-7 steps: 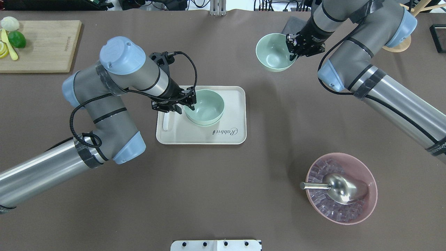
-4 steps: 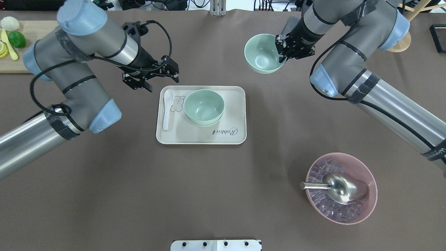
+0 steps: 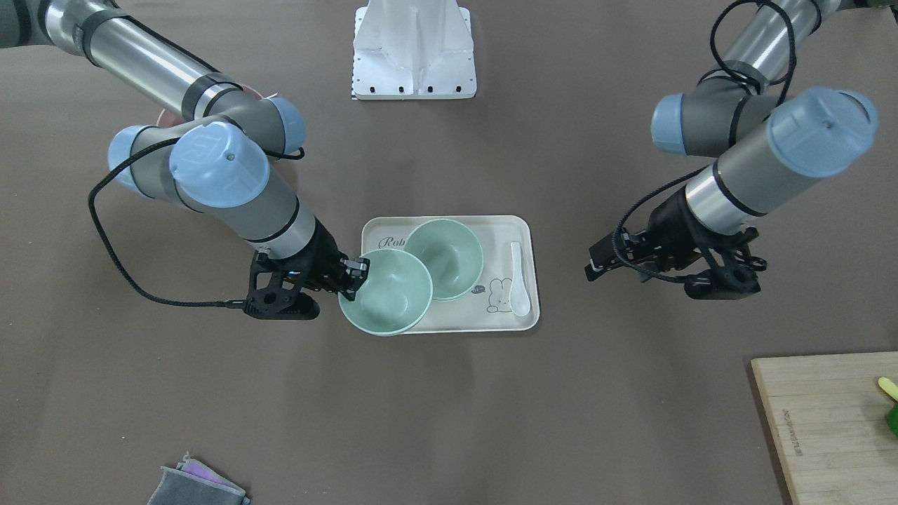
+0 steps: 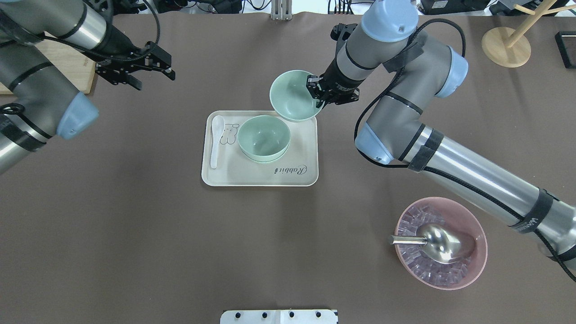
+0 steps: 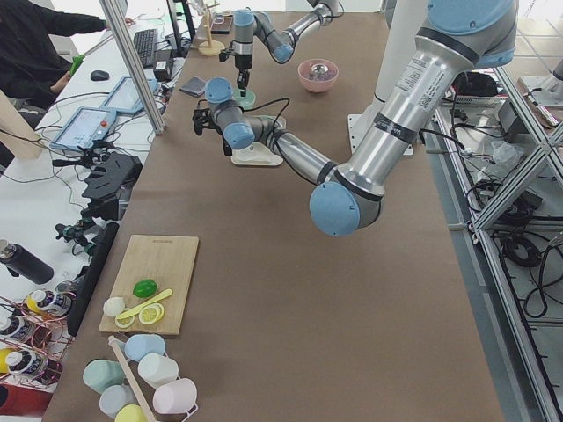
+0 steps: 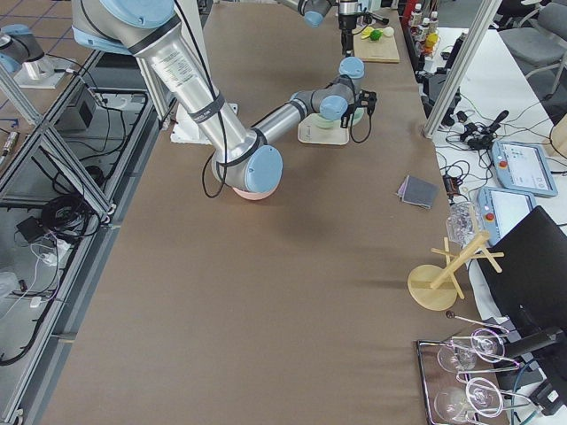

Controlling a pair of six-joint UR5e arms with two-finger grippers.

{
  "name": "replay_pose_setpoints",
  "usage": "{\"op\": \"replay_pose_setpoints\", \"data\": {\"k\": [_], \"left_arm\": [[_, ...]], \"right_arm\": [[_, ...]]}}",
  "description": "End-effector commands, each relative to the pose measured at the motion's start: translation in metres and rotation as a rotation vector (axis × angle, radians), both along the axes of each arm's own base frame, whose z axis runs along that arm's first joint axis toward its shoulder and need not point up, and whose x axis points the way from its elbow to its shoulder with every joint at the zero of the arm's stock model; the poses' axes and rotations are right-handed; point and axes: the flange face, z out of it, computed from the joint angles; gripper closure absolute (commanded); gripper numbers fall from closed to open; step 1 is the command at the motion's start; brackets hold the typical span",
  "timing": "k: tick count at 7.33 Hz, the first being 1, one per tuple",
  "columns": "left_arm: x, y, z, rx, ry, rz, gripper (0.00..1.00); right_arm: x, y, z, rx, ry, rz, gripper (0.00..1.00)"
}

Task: Stack green bowls together

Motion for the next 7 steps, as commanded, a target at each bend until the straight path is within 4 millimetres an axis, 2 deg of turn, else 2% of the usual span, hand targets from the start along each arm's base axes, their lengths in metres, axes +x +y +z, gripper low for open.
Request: {"op": "replay_pose_setpoints", "data": {"k": [1, 2, 4, 5, 7], "left_arm": [[-0.038, -0.009, 0.035, 0.048, -0.027, 0.014, 0.02], [-0.038, -0.009, 0.039, 0.047, -0.030, 0.017, 0.03], [-0.038, -0.008, 0.044, 0.041, -0.034, 0.018, 0.02], [-0.039, -0.010, 0.048, 0.037, -0.036, 0.017, 0.02], [-0.039, -0.007, 0.059, 0.029, -0.041, 0.019, 0.02]], "right_arm": [[-0.024, 0.021, -0.021, -0.012, -0.019, -0.009, 1.00], [-0.035, 0.029, -0.021, -0.024, -0.004, -0.017, 1.00], [-0.052, 0.045, -0.033, -0.030, -0.011, -0.035, 1.00], [-0.055, 0.048, -0.041, -0.040, -0.019, -0.032, 1.00], [-0.059, 0.049, -0.044, -0.029, -0.017, -0.027, 1.00]]}}
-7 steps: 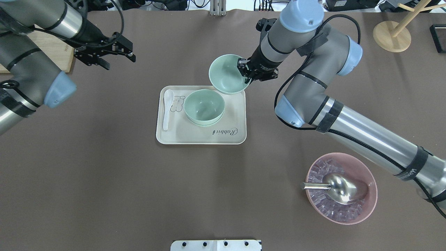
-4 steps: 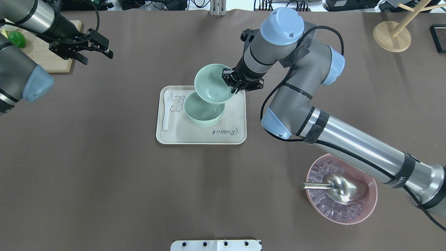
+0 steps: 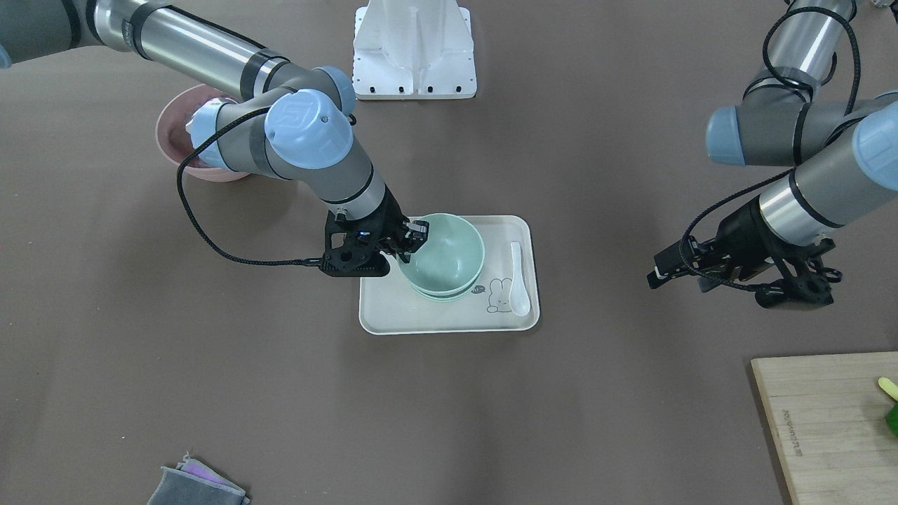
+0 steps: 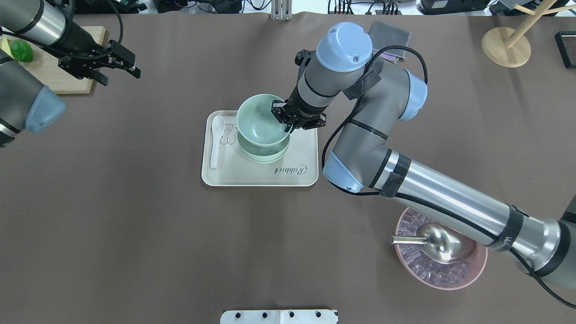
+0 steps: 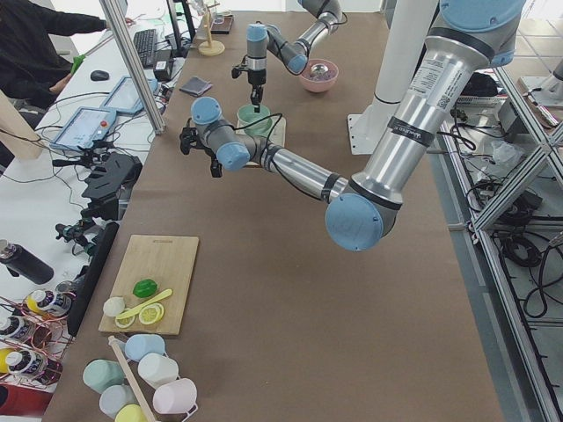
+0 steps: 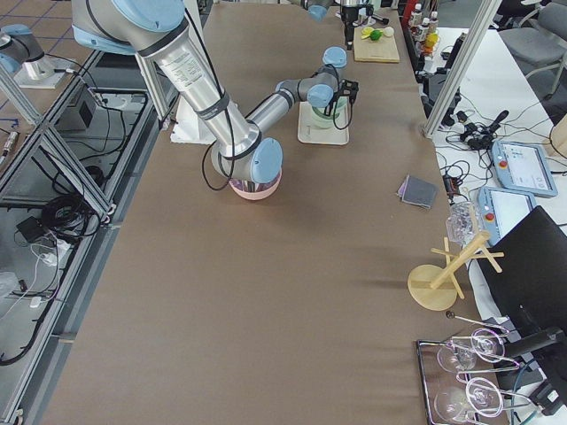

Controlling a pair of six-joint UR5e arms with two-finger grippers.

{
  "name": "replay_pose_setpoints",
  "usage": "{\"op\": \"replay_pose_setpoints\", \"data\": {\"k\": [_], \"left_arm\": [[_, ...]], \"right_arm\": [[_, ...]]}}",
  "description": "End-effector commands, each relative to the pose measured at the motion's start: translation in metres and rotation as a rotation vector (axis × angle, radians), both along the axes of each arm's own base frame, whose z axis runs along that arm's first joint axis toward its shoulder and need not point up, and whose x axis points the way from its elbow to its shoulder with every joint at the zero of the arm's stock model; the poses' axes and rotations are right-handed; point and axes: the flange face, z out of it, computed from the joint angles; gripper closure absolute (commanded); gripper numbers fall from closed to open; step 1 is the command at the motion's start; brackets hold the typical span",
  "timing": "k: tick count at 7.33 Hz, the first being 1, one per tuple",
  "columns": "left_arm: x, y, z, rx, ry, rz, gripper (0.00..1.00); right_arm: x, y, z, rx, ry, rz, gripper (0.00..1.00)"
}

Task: Stack green bowls together

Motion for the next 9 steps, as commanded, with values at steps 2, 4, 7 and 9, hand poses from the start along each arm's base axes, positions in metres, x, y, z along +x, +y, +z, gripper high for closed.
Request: {"op": "replay_pose_setpoints", "data": {"k": [2, 4, 7, 9], "left_arm": [[-0.001, 0.000, 0.009, -0.008, -0.004, -0.001, 0.02], [-0.010, -0.002, 0.012, -0.013, -0.007, -0.015, 0.02], [-0.062, -0.014, 0.033, 0.012, -0.043, -0.078, 0.02], [-0.139, -0.012, 0.089, 0.271, -0.142, 0.018, 0.03]], "right_arm": [[-0.004, 0.003, -0.002, 0.012, 0.007, 0.014, 0.00], [0.033, 0.008, -0.028, 0.053, 0.056, -0.016, 0.00], [0.125, -0.023, 0.036, 0.187, 0.169, -0.095, 0.00], [0.188, -0.050, 0.105, 0.306, 0.228, -0.194, 0.00]]}}
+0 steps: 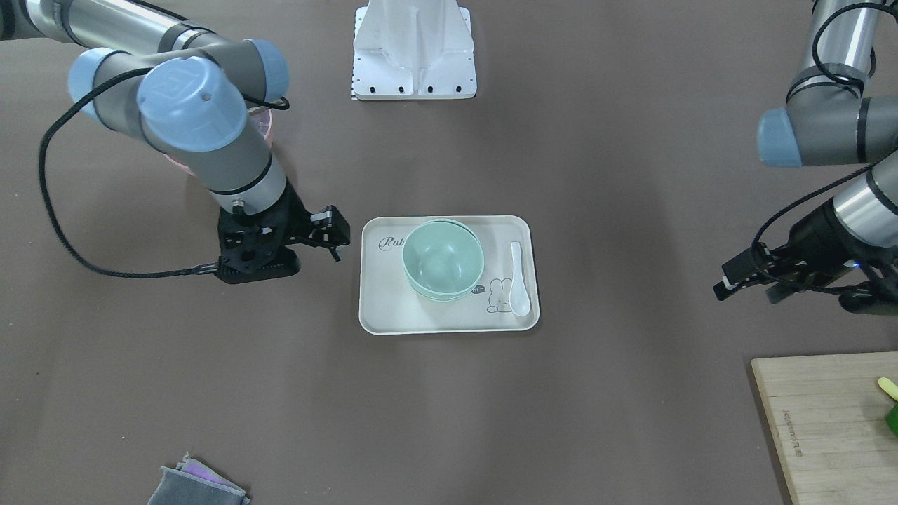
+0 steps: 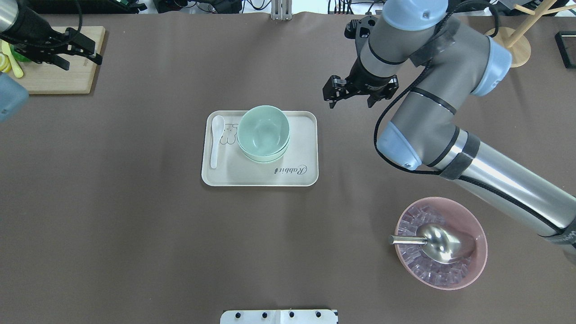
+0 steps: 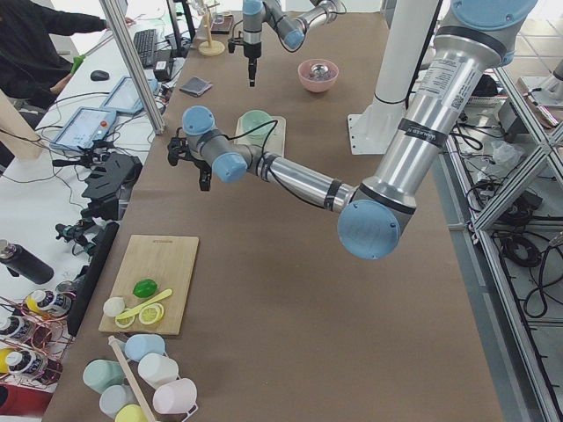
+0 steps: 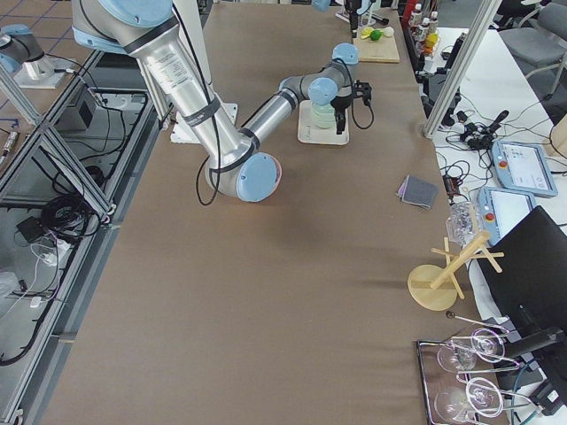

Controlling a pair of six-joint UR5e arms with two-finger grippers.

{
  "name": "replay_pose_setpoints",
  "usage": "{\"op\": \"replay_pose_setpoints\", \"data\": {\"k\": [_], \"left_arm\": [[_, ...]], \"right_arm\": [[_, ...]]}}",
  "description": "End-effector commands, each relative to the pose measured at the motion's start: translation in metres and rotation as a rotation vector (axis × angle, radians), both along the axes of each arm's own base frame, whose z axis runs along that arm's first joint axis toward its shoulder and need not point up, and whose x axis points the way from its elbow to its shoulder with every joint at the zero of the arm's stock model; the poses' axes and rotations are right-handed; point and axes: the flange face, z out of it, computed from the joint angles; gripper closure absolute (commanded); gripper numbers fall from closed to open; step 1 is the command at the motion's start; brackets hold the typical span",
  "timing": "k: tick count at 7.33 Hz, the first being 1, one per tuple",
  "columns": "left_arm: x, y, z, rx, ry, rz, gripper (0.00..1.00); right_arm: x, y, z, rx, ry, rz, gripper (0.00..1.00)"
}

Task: Stack green bowls together

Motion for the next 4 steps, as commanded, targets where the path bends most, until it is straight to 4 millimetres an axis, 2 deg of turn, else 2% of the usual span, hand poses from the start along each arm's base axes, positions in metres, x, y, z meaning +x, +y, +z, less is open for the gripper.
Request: {"op": "replay_pose_setpoints", "data": {"k": [1, 2, 3, 4], "left_arm": [[-0.093, 0.002, 0.062, 0.160, -0.099, 0.032, 0.02], [-0.120, 0.007, 0.084, 0.147, -0.118, 0.012, 0.02], [-0.132, 0.015, 0.108, 0.108, -0.127, -0.002, 0.02], [-0.144, 0.025, 0.125, 0.081, -0.132, -0.017, 0.02]], "right_arm": [[0.104, -0.035, 0.087, 0.124, 0.059, -0.111, 0.00], [0.155, -0.045, 0.127, 0.148, 0.086, -0.133, 0.00], [0.209, -0.051, 0.165, 0.170, 0.123, -0.132, 0.00], [0.266, -0.049, 0.203, 0.186, 0.164, -0.155, 0.00]]}}
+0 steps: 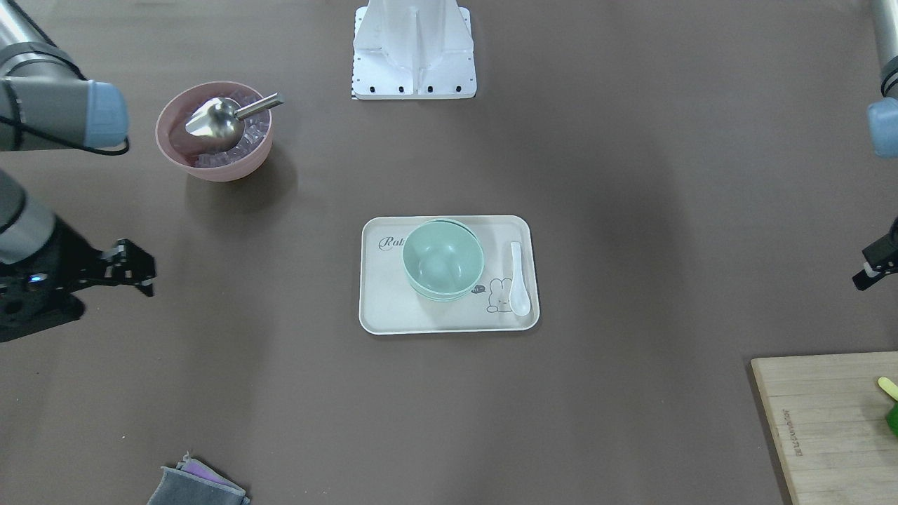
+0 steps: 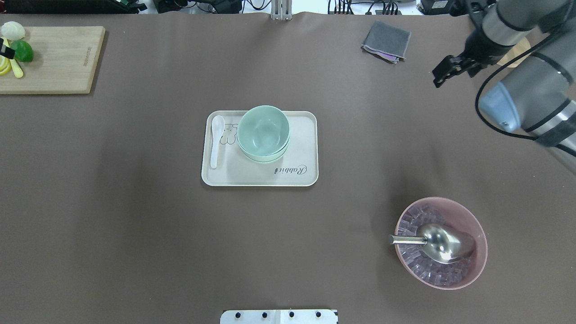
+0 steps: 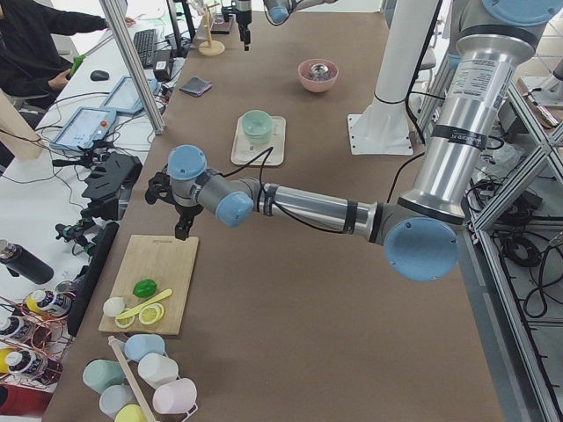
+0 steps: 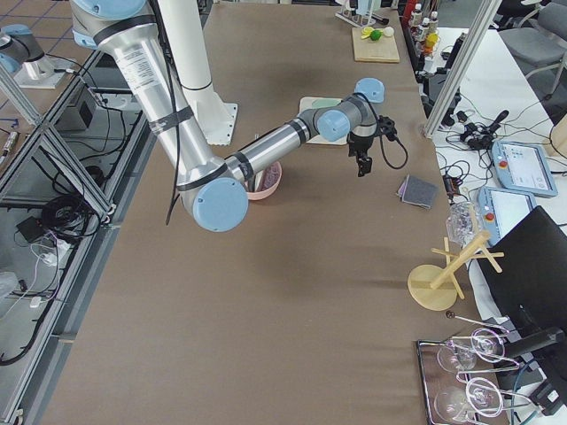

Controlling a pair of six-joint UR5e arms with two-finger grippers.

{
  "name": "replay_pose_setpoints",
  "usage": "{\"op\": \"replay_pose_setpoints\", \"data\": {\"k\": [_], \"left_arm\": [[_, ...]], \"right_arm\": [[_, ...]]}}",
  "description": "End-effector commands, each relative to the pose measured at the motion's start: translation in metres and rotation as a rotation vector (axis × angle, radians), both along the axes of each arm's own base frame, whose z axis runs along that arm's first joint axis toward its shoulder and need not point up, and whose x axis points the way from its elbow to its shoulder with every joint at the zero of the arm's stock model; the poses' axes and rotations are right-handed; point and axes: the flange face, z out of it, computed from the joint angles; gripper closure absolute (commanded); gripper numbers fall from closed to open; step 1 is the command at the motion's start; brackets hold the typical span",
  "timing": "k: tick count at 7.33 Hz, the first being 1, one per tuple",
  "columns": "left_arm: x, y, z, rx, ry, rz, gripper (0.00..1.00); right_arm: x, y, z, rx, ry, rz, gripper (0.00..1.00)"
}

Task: Stack green bowls together

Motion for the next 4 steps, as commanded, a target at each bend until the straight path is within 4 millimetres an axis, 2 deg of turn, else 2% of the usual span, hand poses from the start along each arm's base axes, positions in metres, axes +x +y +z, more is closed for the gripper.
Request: {"op": "replay_pose_setpoints", "data": {"k": [1, 2, 3, 4], "left_arm": [[-0.030, 0.022, 0.040, -0.056, -0.013, -0.037, 0.02], [-0.044, 0.041, 0.063, -0.082, -0.015, -0.054, 0.02], [-0.052, 0.048, 0.072, -0.097, -0.017, -0.067, 0.02], [-0.069, 0.055, 0.080, -0.093, -0.026, -0.080, 0.02]], "right_arm": [[0.113, 0.006, 0.066, 0.005, 0.081, -0.046, 0.00], [0.143, 0.014, 0.076, -0.036, 0.093, -0.053, 0.00], [0.149, 0.028, 0.103, -0.074, 0.106, -0.055, 0.00], [0.162, 0.036, 0.119, -0.084, 0.111, -0.049, 0.00]]}}
